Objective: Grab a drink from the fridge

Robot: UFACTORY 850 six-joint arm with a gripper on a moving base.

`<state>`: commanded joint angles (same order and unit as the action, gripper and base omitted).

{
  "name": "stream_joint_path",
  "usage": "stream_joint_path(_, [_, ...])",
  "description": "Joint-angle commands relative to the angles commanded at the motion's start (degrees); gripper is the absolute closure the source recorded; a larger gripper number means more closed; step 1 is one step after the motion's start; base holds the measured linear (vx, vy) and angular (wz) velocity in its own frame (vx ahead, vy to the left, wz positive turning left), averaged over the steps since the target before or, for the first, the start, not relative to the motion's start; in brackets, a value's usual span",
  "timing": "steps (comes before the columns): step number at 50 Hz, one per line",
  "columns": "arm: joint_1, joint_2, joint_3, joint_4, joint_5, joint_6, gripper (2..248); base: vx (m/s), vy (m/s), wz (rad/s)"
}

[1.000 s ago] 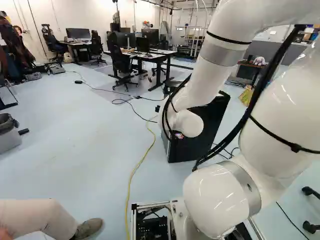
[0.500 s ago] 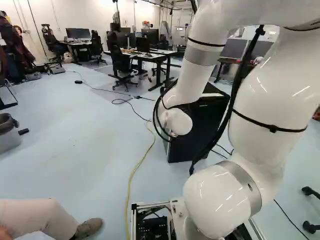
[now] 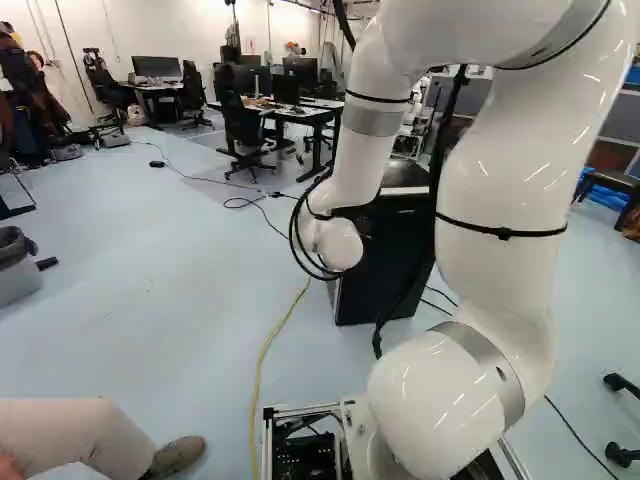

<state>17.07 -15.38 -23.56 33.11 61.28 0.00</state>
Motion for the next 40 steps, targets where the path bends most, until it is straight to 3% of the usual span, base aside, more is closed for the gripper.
stream_joint_path(40, [4.6,-12.4,-8.4,14.3,7.8,0.0,3,0.000,0.000,0.000])
